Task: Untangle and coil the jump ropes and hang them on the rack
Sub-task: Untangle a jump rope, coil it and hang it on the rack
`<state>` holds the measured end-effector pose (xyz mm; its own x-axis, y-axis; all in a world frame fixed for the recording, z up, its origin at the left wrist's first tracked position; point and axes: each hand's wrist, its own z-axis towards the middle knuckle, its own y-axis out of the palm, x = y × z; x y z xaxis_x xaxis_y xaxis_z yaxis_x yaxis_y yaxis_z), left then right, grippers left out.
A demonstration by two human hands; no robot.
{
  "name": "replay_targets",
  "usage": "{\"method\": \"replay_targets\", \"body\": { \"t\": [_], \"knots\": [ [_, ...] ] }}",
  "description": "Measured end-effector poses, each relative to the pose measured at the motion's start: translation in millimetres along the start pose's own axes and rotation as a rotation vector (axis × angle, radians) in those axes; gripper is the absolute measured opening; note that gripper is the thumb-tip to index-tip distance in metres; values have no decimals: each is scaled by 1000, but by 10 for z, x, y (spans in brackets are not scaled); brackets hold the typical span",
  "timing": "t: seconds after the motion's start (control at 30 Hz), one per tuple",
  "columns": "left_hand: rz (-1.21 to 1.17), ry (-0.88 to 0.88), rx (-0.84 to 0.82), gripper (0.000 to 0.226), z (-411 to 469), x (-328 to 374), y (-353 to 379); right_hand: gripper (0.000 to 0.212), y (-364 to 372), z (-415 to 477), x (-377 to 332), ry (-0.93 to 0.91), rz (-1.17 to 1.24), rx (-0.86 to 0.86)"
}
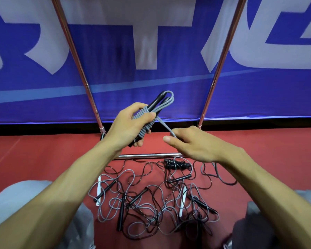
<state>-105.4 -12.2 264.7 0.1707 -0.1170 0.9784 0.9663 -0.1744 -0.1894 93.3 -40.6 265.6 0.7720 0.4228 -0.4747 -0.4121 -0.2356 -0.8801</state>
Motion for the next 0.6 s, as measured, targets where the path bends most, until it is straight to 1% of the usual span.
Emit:
{"method": "replay_targets", "body": {
  "t": [0.07,0.17,0.2,0.27,0.33,0.37,0.43,0.5,0.57,0.6],
  "knots": [
    [89,-9,1,8,3,-27,5,39,13,-12,-16,-12,-138,9],
    [265,11,-5,14,-1,-53,27,37,-12,-36,-53,-3,-270,13],
    [365,47,-2,17,-2,-64,30,36,-23,-46,-72,-8,-307,18],
    [652,119,15,23,-11,-94,25,33,-53,-84,-114,-33,-431,32],
    [918,167,42,28,-4,-134,-3,30,-82,-133,-131,-86,-564,56],
    [1014,181,40,29,8,-153,-26,28,-92,-155,-133,-126,-595,73],
    [1141,206,-9,29,29,-182,-65,28,-113,-178,-147,-239,-601,135],
    [1214,248,-71,30,12,-199,-45,35,-118,-183,-124,-312,-570,213],
    [1274,309,-155,35,-38,-185,37,43,-130,-155,-77,-314,-545,270],
    [1304,340,-211,40,-71,-176,101,43,-132,-142,-32,-305,-524,290]
  ]
}}
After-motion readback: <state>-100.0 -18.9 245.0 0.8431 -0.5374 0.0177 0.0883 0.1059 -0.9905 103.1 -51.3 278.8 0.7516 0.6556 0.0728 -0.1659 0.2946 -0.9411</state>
